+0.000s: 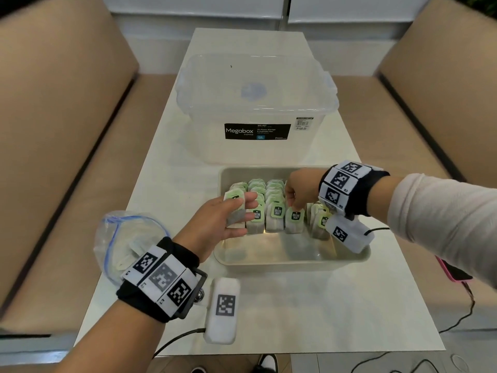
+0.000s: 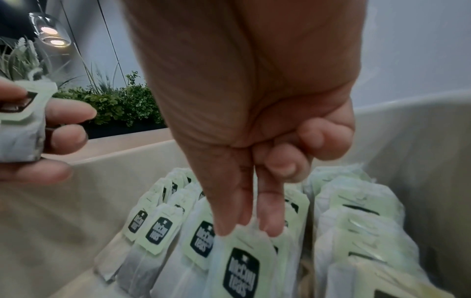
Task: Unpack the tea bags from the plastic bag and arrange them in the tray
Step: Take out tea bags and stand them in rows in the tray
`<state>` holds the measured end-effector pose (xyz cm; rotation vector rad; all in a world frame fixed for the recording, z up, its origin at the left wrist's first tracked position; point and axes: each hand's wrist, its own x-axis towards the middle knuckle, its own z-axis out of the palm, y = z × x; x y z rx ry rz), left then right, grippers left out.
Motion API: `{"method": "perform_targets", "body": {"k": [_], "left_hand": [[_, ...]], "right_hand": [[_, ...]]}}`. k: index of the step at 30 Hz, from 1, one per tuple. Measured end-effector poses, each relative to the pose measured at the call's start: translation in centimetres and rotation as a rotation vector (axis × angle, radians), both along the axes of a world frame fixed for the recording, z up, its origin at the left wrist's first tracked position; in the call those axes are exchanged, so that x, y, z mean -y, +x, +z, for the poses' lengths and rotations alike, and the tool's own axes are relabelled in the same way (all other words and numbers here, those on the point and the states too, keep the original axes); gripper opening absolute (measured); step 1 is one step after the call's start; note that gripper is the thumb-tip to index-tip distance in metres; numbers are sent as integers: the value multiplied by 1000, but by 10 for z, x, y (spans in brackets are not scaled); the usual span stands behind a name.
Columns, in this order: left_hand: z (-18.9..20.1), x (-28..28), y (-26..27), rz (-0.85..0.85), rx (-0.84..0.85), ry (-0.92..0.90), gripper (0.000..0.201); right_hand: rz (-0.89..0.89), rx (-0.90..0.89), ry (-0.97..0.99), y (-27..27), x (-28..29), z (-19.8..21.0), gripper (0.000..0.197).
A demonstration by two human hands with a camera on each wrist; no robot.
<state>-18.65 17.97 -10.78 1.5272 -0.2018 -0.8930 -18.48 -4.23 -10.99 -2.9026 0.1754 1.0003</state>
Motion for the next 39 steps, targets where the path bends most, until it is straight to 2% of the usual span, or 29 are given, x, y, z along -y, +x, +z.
{"method": "perform_targets", "body": {"k": [4, 6, 8, 10, 14, 18, 23, 27, 30, 33, 39], "left_hand": [[1, 0, -1, -3, -34, -17, 27], [2, 0, -1, -17, -30, -15, 25], [3, 1, -1, -23, -28, -6, 23], [4, 3, -1, -33, -18, 13, 22], [6, 3, -1, -65, 41, 42, 15], [8, -5, 3, -88, 146, 86, 8], [9, -22, 13, 37, 390, 138, 29], [2, -29, 17, 71, 496, 268, 33], [-6, -31, 20, 36, 494, 362, 47], [-11, -32, 23, 7, 437, 399, 51], [-19, -33, 26, -10, 386, 409, 47]], "right_hand": [[-18, 165, 62, -2, -3, 19, 23], [-52, 253, 250, -5, -10, 35, 28], [-105, 286, 521, -9, -23, 50, 32], [-102, 294, 647, -13, -37, 60, 31], [14, 378, 554, -15, -56, 63, 15], [47, 430, 492, -14, -60, 65, 6], [17, 425, 444, -5, -56, 62, 10], [25, 306, 343, 4, -63, 43, 9], [87, 175, 278, 14, -72, 27, 8], [151, 77, 245, 24, -80, 14, 6], [223, 59, 167, 37, -92, -4, 5]]}}
